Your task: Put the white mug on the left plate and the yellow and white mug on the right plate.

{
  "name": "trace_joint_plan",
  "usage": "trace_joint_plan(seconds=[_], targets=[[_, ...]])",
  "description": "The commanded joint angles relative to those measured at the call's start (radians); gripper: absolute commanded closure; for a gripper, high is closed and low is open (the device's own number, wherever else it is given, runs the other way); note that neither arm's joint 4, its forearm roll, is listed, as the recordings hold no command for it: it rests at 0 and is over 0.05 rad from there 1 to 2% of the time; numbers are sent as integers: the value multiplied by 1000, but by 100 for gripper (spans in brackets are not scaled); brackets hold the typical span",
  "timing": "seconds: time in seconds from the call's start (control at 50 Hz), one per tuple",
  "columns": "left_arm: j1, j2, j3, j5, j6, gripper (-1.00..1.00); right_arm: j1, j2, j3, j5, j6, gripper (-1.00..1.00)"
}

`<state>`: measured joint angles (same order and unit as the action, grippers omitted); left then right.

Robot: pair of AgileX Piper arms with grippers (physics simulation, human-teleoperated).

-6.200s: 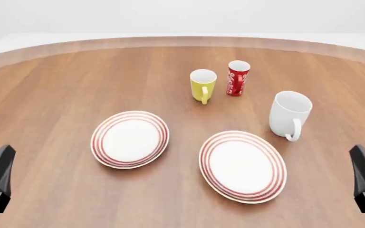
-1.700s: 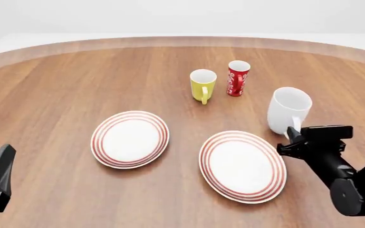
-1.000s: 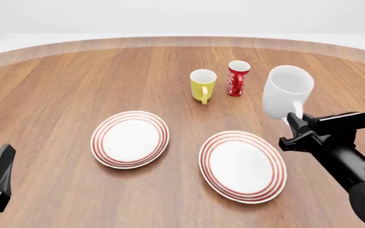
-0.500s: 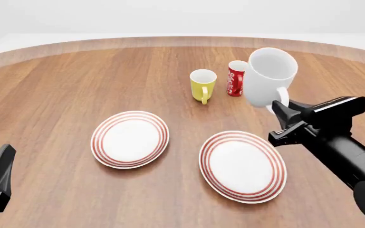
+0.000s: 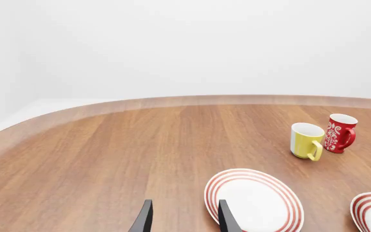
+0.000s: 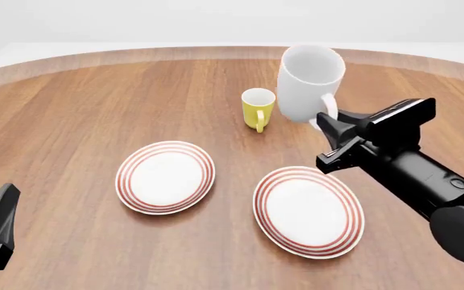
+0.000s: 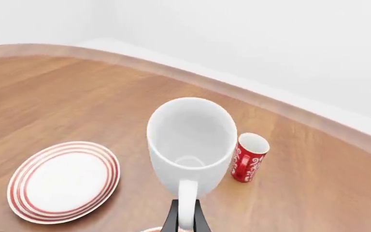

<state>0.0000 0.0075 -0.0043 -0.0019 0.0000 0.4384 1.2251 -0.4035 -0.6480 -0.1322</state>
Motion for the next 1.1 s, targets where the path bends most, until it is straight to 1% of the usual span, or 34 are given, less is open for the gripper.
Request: trace_joint_plan(seconds=[0.02,0.12,0.34,0.6,0.78,1.1], targets=[[0,0,0,0,0,-100,61,62,-78,16,-12,100],[0,0,0,0,0,-100,81,85,-102,17,-2,100],[0,0,0,0,0,-100,136,159,-169,23,-24,100],[0,0,0,0,0,-100,207,244,-243,12,-21,100],[0,0,0,0,0,-100,236,294,-292,10,-18,100],[0,0,0,0,0,-100,290,377,-341,-9,-8,100]])
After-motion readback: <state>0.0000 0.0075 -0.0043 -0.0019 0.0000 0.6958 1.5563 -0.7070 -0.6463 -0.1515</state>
